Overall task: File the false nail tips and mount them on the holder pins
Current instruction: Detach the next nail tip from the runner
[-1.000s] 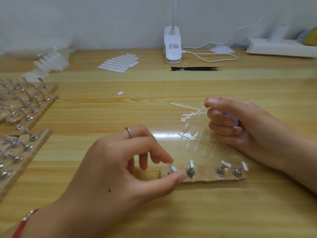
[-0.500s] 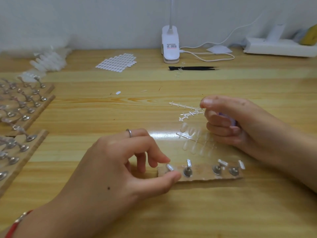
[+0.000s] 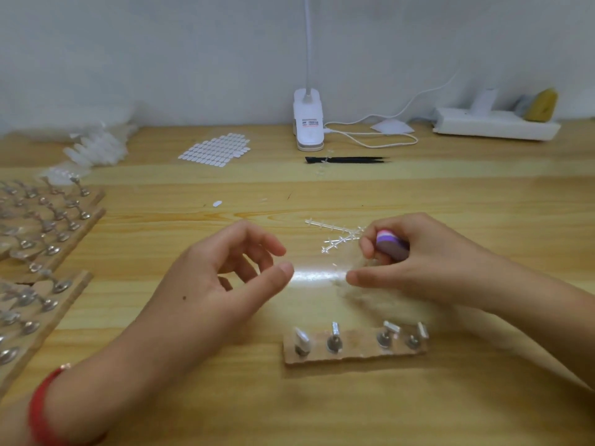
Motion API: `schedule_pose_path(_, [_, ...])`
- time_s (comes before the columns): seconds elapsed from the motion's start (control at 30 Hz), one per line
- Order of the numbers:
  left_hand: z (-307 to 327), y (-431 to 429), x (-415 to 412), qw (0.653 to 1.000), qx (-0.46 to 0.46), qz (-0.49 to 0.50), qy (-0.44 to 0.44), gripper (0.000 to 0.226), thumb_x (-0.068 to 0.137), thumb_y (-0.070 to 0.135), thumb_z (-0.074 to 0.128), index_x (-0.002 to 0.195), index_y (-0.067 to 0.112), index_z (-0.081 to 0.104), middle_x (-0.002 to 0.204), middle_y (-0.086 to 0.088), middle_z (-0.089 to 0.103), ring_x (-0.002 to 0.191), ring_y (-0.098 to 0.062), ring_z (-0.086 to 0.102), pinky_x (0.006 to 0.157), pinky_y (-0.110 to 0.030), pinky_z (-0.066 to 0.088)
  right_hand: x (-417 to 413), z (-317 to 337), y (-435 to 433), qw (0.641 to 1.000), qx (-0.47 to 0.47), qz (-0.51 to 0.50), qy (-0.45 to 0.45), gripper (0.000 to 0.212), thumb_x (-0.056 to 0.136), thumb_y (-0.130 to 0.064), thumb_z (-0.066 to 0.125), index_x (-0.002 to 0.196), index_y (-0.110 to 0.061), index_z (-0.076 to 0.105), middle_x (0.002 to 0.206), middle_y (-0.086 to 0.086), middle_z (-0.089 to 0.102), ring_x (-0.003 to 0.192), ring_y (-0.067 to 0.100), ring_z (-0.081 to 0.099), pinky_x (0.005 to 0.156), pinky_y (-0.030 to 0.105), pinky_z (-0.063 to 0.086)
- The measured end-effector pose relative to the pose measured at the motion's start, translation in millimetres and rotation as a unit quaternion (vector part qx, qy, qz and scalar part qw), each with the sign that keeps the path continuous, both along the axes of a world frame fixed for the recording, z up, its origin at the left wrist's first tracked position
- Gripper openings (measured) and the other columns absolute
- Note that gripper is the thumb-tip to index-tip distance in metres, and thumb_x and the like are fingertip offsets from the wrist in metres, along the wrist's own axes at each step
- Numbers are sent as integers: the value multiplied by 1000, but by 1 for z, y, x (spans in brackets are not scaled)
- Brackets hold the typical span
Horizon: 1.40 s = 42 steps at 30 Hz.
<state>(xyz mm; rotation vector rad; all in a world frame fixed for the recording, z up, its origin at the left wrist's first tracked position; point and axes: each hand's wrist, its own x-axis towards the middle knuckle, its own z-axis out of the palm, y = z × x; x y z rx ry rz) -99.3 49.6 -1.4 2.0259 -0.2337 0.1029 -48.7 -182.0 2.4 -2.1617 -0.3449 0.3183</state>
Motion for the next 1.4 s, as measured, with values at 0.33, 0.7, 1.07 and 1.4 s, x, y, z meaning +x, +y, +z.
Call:
schedule_pose_path(0.33, [-2,-36,37,994,-68,-59,66,22,66,49,71,79,32,75,69,9,67,61,-5,55,54,-10,42,-3,3,1,961,248,-100,70,24,60,-26,84,76,-21,66,66,-7,67,50,5,58,46,14,44])
schedule_pose_path(0.7, [0,-30,41,976,-149,-97,123,19,61,51,69,60,33,72,53,8,50,50,-4,39,46,-9,31,-5,1,9,925,348,-48,144,29,61,-22,88,86,-30,74,66,-5,67,37,2,35,39,12,34])
schedule_pose_path(1.07, [-1,-31,41,971,-152,-132,130,21,61,50,69,68,32,76,51,11,48,47,1,41,47,-4,32,-4,0,7,924,331,3,190,24,76,-15,76,96,-19,65,52,-10,58,36,1,29,35,12,24])
schedule_pose_path(1.4, [-5,-34,41,975,-175,-70,114,24,54,43,75,46,23,63,46,12,50,43,-2,41,44,-9,33,-5,-5,9,968,243,-54,45,22,55,-33,83,73,-29,70,65,-10,63,56,8,57,55,23,48])
